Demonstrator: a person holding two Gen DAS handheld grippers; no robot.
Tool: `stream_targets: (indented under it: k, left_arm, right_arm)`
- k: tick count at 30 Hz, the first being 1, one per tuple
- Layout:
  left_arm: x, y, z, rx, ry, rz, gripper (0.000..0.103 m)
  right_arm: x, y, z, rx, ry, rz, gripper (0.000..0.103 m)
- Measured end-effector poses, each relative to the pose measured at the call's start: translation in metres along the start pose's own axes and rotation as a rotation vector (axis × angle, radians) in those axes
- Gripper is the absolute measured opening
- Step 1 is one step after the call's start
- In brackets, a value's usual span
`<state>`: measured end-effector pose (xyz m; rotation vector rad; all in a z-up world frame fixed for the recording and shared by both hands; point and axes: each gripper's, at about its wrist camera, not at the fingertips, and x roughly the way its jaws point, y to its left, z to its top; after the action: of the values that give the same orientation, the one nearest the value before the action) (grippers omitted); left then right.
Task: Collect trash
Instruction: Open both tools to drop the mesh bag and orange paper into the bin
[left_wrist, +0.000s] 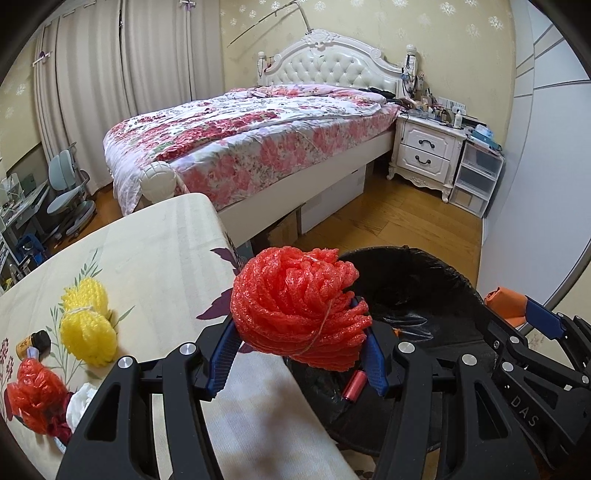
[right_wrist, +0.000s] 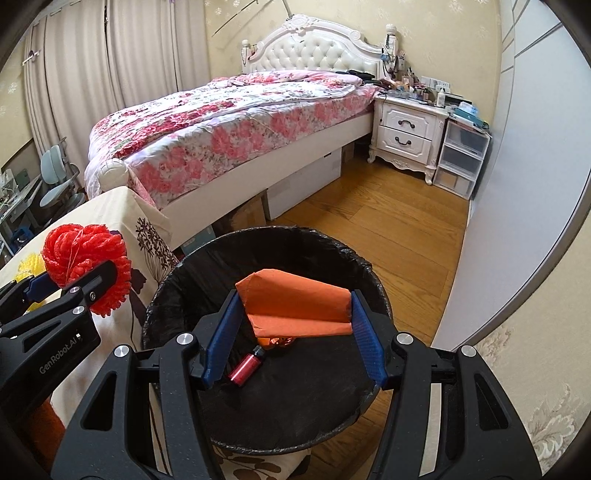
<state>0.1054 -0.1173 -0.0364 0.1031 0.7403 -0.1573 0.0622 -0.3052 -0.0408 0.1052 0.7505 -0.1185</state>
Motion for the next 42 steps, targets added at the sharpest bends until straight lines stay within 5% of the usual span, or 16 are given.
stream_targets:
  k: [21,42]
  left_arm:
    - [0.012,-0.006,0.004,-0.004,0.014,0.013,0.081]
    - [-0.021,0.016,0.001,-0.028,-0.041,0.08,0.087]
  right_arm:
    - [0.007,-0.014,0.003,0.044,-0.011,-0.063,0.068]
    - [-0.012,-0.008,0.0,0.038,-0.032,-0.075,0.081]
